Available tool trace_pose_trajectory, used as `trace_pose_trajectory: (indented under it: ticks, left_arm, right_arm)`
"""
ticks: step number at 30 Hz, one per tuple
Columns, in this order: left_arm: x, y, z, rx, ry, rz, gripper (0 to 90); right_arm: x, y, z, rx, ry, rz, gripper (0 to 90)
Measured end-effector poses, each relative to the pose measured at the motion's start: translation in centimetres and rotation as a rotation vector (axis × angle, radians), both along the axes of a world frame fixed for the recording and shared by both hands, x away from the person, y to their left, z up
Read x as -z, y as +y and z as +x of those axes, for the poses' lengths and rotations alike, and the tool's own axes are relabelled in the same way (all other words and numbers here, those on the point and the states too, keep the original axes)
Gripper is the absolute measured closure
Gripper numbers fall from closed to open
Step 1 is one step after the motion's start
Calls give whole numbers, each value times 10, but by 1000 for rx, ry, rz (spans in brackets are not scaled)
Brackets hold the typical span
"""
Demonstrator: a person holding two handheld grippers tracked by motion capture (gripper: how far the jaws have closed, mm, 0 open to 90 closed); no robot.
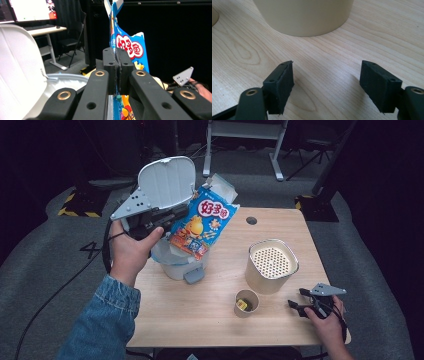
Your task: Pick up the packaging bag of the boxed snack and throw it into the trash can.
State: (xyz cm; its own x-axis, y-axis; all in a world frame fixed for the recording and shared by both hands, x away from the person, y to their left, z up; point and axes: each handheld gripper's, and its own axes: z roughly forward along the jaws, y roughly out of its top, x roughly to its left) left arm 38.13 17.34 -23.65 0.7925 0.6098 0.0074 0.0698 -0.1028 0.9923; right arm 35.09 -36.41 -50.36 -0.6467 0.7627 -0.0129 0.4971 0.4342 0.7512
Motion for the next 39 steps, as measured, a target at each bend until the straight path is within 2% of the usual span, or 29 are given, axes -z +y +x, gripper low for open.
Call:
trace_pose_trajectory:
  ticks: [6, 12, 21, 24, 29, 33, 39]
  left_arm:
    - [-17, 5, 6, -22, -16, -11, 879]
    - [-27, 6, 11, -55, -43, -38, 879]
    - [-42, 12, 29, -100, -81, -76, 879]
    - [-45, 14, 39, -125, -77, -81, 879]
    - [-44, 17, 55, -180, -69, -74, 879]
    - [-38, 18, 67, -217, -56, -79, 879]
    - [-30, 12, 79, -227, -33, -54, 878]
  right_arm:
    - [0, 0, 0, 1, 2, 1, 273]
    - [0, 0, 0, 0, 1, 0, 273]
    - [0, 0, 0, 0, 1, 0, 273]
    - [0, 0, 0, 0, 1, 0, 273]
    - [0, 0, 0, 0, 1, 0, 273]
    - [0, 0, 0, 0, 1, 0, 273]
    - [0, 0, 0, 2, 2, 3, 273]
